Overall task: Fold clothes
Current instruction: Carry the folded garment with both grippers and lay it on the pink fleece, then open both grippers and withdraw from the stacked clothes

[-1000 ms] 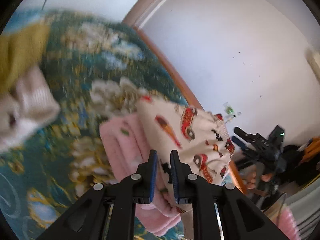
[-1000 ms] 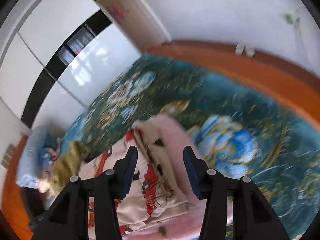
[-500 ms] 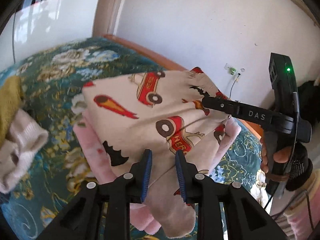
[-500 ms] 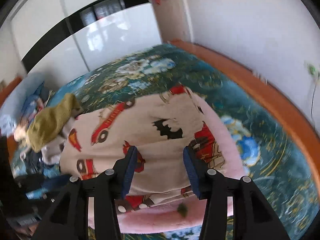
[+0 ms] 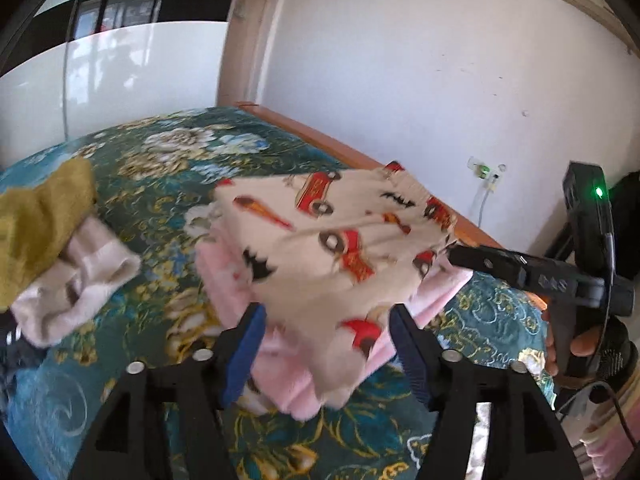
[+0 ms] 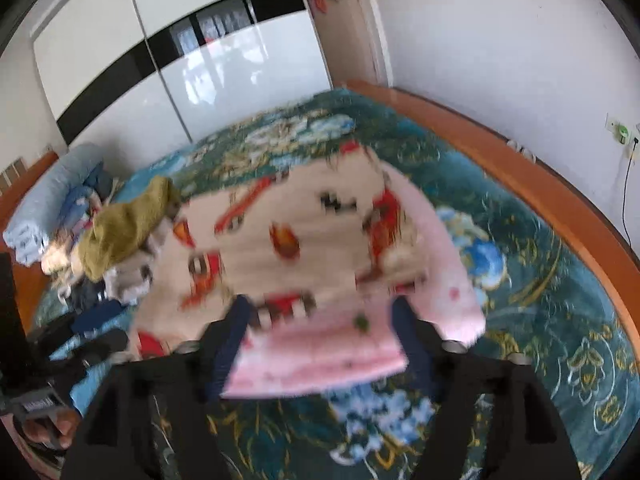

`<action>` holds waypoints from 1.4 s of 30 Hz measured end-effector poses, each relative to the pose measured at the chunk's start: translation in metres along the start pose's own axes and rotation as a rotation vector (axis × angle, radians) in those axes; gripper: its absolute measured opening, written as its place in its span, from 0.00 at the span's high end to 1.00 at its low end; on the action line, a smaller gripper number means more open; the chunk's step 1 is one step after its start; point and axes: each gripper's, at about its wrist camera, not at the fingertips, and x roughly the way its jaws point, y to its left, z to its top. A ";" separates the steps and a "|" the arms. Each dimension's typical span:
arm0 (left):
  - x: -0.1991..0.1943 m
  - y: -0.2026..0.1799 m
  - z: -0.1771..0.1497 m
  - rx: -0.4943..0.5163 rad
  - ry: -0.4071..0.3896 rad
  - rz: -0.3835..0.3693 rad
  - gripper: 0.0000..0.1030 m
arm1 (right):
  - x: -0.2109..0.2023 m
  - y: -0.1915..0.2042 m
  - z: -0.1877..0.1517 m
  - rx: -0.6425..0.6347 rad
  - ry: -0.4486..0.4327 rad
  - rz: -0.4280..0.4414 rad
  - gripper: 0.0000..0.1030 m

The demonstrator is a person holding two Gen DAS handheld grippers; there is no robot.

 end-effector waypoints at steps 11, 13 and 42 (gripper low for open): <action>0.013 -0.003 -0.032 -0.065 0.065 0.042 0.00 | 0.015 -0.006 -0.029 -0.028 0.038 -0.061 0.02; 0.014 -0.004 -0.034 -0.069 0.068 0.046 0.00 | 0.015 -0.006 -0.032 -0.034 0.039 -0.075 0.00; 0.033 -0.004 -0.055 -0.106 0.011 0.235 0.00 | 0.021 -0.004 -0.041 -0.054 0.015 -0.090 0.00</action>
